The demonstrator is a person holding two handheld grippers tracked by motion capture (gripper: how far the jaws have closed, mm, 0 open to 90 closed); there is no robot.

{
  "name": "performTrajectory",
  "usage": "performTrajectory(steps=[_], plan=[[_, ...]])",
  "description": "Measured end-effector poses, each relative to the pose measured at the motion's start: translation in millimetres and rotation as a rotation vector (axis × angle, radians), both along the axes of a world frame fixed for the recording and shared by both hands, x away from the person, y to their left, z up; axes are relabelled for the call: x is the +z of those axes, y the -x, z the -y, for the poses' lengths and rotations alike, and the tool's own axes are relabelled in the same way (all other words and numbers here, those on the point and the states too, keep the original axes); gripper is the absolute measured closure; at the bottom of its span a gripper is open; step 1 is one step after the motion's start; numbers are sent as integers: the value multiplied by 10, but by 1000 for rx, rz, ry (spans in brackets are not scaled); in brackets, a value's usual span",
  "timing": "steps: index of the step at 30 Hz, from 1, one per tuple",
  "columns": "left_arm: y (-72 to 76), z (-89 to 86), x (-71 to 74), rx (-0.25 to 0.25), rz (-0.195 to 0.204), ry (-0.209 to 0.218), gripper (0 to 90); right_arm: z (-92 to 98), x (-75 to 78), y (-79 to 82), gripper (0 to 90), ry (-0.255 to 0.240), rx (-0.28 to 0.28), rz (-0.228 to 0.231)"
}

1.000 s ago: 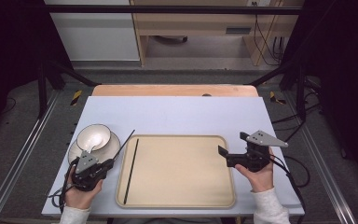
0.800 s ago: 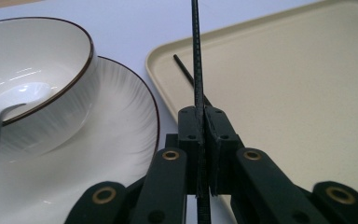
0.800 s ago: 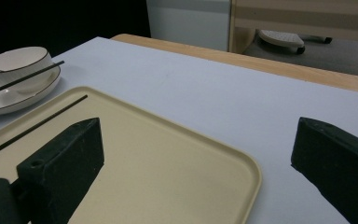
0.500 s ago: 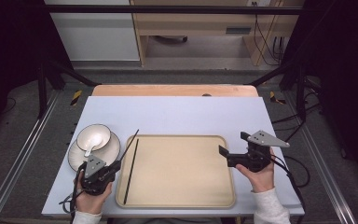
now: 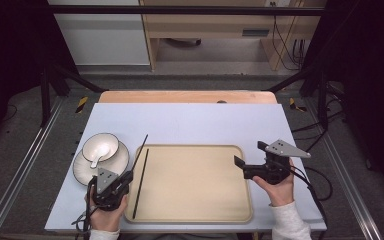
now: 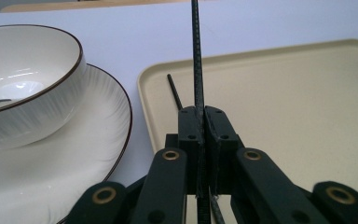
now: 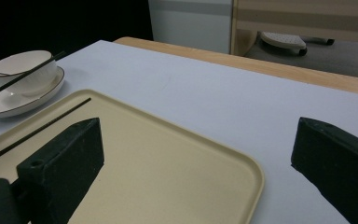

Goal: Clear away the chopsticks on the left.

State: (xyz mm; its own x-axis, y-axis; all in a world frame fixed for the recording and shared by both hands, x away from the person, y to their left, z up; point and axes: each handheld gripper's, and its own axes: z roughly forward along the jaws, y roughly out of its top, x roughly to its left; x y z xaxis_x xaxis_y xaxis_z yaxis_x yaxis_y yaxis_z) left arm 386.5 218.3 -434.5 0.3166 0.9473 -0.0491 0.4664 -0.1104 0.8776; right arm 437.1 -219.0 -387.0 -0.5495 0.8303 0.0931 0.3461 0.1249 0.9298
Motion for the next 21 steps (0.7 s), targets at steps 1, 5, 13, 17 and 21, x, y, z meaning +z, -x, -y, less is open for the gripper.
performTrajectory(steps=[1, 5, 13, 17, 21], plan=[[1, 16, 11, 7, 4, 3, 856, 3, 6, 3, 26, -2, 3, 3], [2, 71, 32, 21, 11, 23, 856, 12, 21, 10, 27, -7, 4, 7], [63, 248, 0, 69, 28, 56, 856, 14, 26, 13, 27, -12, 4, 8], [90, 296, -54, 77, 30, 72, 856, 10, 23, 12, 27, -10, 7, 6], [109, 327, -149, 99, 28, 91, 856, -8, 2, -2, 28, -3, 12, 3]])
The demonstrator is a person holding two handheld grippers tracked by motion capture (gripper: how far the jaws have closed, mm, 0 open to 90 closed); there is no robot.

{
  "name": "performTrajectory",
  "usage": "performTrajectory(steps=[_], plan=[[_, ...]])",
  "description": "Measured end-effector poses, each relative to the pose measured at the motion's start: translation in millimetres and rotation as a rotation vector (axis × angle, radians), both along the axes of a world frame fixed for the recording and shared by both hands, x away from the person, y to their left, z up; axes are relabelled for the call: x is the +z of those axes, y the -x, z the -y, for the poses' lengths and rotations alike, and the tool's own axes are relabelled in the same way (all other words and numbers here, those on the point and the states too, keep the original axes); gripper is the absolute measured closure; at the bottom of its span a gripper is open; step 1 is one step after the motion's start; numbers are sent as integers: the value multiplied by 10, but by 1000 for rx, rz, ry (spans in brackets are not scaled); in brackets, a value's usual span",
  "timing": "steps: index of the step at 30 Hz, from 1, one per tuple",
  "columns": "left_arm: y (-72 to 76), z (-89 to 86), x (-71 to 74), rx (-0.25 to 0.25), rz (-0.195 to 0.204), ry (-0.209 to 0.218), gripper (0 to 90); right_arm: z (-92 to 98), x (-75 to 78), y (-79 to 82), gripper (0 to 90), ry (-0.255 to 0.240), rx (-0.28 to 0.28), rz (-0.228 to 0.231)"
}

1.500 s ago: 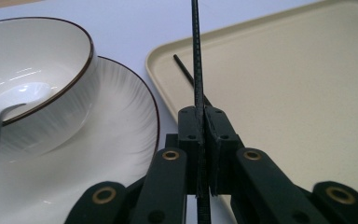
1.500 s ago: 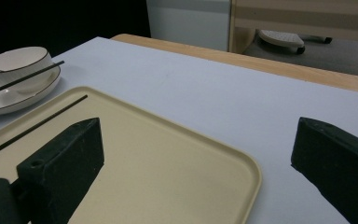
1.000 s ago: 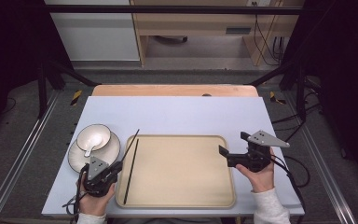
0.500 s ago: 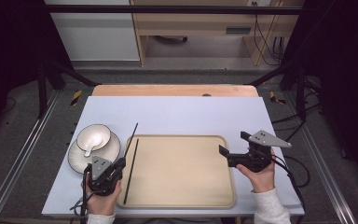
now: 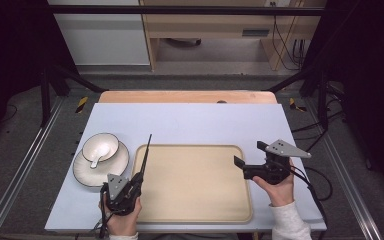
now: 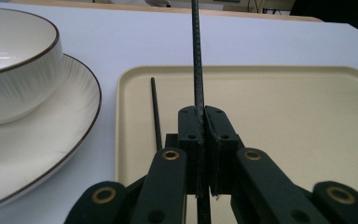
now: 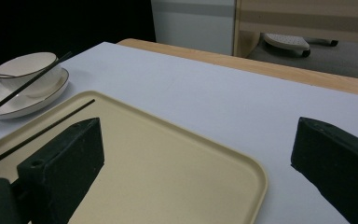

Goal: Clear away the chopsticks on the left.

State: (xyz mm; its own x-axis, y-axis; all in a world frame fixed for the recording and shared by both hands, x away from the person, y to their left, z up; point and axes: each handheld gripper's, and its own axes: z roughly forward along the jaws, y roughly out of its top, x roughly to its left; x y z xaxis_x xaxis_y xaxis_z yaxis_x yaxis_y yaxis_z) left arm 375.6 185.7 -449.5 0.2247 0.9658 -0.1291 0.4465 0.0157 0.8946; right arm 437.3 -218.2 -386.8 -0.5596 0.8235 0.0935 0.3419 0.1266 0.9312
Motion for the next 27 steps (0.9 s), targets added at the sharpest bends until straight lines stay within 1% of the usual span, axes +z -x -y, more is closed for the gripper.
performTrajectory(steps=[2, 4, 5, 6, 7, 8, 11, 12, 15, 19, 27], plan=[[6, 5, -18, 4, 5, 1, 856, -6, -4, -3, 28, -1, -1, -2], [26, 20, -83, 18, 7, 10, 856, -15, -15, -8, 28, 5, 2, -5], [26, 20, -83, 18, 7, 10, 856, -22, -19, -10, 28, 4, 2, -7], [31, 24, -121, 24, 2, 11, 856, -26, -23, -11, 28, 5, 3, -10], [31, 24, -121, 24, 2, 11, 856, -29, -26, -13, 28, 6, 5, -9], [34, 36, -167, 30, 1, 5, 856, -32, -30, -16, 28, 9, 5, -11], [29, 52, -233, 35, -10, 0, 856, -40, -36, -19, 28, 9, 4, -15], [29, 52, -233, 35, -10, 0, 856, -41, -37, -20, 29, 9, 4, -16], [15, 70, -312, 40, -26, -6, 856, -50, -50, -28, 29, 14, 8, -16], [2, 62, -363, 45, -38, -9, 856, -68, -66, -39, 29, 20, 11, -22], [-26, 66, -403, 48, -59, -17, 856, -54, -57, -34, 29, 19, 9, -18]])
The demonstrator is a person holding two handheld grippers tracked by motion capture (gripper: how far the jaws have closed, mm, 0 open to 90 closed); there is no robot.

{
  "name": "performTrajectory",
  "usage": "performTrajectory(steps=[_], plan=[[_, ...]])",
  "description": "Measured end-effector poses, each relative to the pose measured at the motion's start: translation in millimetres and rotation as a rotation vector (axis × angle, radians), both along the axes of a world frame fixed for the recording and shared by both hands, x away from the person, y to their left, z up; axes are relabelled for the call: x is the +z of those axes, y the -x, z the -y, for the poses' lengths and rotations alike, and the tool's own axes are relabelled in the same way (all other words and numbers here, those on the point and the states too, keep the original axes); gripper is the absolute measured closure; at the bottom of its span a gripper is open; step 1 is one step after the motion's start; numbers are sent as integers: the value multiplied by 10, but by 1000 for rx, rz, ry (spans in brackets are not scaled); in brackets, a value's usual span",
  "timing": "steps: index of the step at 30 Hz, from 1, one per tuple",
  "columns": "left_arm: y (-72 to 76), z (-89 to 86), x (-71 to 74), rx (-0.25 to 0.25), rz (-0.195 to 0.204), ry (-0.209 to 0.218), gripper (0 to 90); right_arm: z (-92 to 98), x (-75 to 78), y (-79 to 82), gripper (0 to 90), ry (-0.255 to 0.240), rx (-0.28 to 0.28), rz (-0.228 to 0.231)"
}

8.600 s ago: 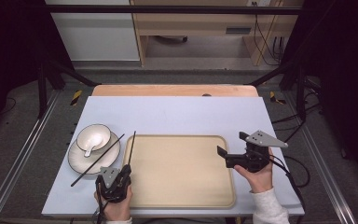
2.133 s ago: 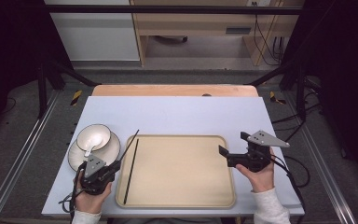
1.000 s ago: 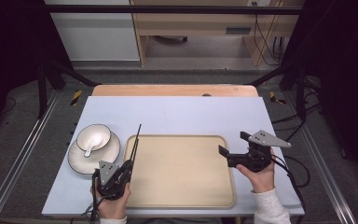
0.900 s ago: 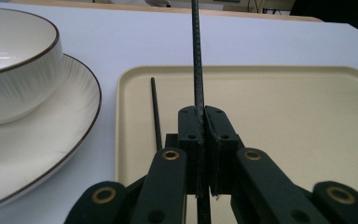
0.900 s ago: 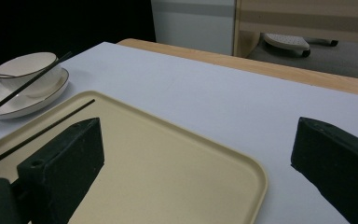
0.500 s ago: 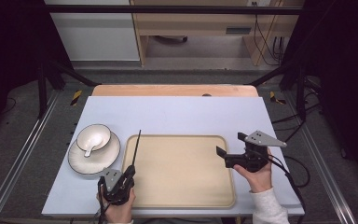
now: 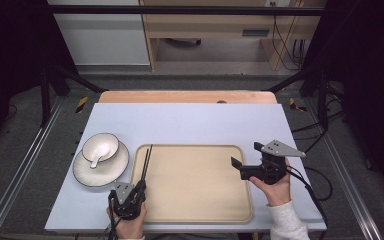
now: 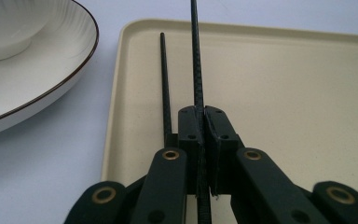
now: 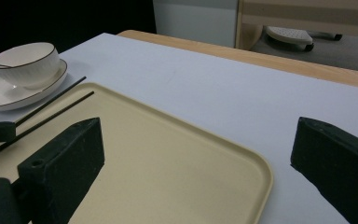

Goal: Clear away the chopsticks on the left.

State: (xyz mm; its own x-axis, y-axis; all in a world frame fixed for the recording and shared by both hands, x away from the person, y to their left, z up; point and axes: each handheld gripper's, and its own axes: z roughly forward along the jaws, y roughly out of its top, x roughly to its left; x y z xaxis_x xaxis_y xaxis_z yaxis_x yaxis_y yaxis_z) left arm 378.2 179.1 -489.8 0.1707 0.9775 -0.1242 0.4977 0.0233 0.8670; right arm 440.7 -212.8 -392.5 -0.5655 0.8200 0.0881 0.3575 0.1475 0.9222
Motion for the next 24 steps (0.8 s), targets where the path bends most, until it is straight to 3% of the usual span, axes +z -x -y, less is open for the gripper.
performTrajectory(steps=[10, 13, 24], plan=[[-45, 15, -6, 5, -45, -15, 856, -16, -16, -9, 29, 4, 1, -6], [-74, 28, -18, -2, -77, -23, 855, -16, -16, -8, 29, 4, 1, -6], [-88, 43, -14, -14, -89, -35, 846, -19, -17, -9, 29, 5, 2, -6]])
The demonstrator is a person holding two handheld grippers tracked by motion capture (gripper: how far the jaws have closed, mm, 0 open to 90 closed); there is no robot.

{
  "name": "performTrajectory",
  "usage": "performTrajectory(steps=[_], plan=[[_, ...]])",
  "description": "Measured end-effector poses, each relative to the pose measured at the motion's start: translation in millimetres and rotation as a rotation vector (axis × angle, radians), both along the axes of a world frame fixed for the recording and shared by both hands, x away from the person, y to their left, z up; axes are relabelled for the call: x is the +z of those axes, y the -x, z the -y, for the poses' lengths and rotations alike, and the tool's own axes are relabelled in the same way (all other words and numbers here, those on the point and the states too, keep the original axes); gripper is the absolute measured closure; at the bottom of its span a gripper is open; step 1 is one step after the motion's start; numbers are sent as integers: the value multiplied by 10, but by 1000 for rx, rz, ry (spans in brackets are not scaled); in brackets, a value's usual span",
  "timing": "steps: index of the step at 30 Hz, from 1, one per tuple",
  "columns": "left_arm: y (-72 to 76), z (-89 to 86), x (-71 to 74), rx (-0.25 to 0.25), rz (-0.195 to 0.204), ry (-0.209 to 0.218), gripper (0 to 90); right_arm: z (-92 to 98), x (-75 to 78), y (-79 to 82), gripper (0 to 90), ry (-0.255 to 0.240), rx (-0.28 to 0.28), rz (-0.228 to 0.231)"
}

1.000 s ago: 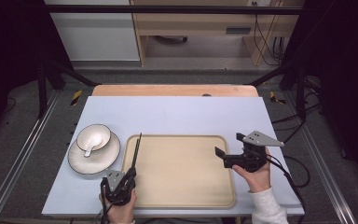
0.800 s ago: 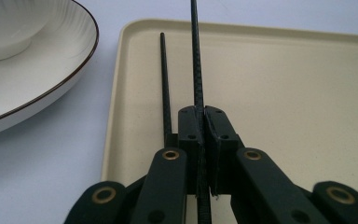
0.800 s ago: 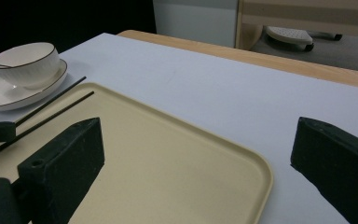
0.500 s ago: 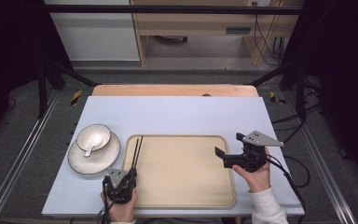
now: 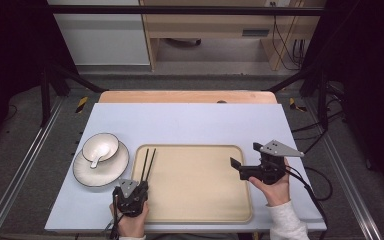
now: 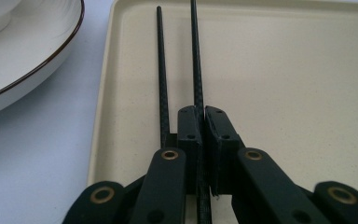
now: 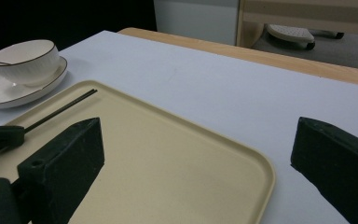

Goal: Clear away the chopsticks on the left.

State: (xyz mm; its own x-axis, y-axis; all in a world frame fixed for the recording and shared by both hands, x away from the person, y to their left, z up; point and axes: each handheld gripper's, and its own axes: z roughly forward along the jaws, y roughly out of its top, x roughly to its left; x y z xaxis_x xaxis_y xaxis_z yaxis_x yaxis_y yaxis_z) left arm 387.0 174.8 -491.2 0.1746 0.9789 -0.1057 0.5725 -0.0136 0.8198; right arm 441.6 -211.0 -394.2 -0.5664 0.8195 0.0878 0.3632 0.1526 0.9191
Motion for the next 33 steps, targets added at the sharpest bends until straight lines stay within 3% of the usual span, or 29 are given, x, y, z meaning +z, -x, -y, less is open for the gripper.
performTrajectory(steps=[7, 16, 18, 22, 24, 26, 27, 29, 33], plan=[[2, -5, 3, -11, 2, 7, 810, 2, 2, 1, 29, 0, -1, 1], [50, -47, 151, -65, 55, 31, 733, 16, 16, 10, 28, -5, -4, 6], [50, -56, 241, -124, 96, 62, 724, 17, 19, 14, 28, -9, -6, 7], [31, -80, 393, -189, 139, 55, 690, 29, 30, 22, 28, -9, -8, 11], [16, -87, 431, -204, 141, 58, 665, 31, 34, 25, 28, -12, -12, 10], [-27, -104, 518, -237, 156, 44, 630, 51, 49, 33, 27, -16, -13, 18], [-74, -132, 590, -278, 149, 48, 610, 55, 52, 35, 27, -16, -14, 19], [-105, -157, 643, -300, 151, 50, 568, 66, 59, 40, 27, -20, -16, 20], [-169, -272, 795, -351, 162, 6, 469, 86, 63, 40, 24, -24, -20, 23]])
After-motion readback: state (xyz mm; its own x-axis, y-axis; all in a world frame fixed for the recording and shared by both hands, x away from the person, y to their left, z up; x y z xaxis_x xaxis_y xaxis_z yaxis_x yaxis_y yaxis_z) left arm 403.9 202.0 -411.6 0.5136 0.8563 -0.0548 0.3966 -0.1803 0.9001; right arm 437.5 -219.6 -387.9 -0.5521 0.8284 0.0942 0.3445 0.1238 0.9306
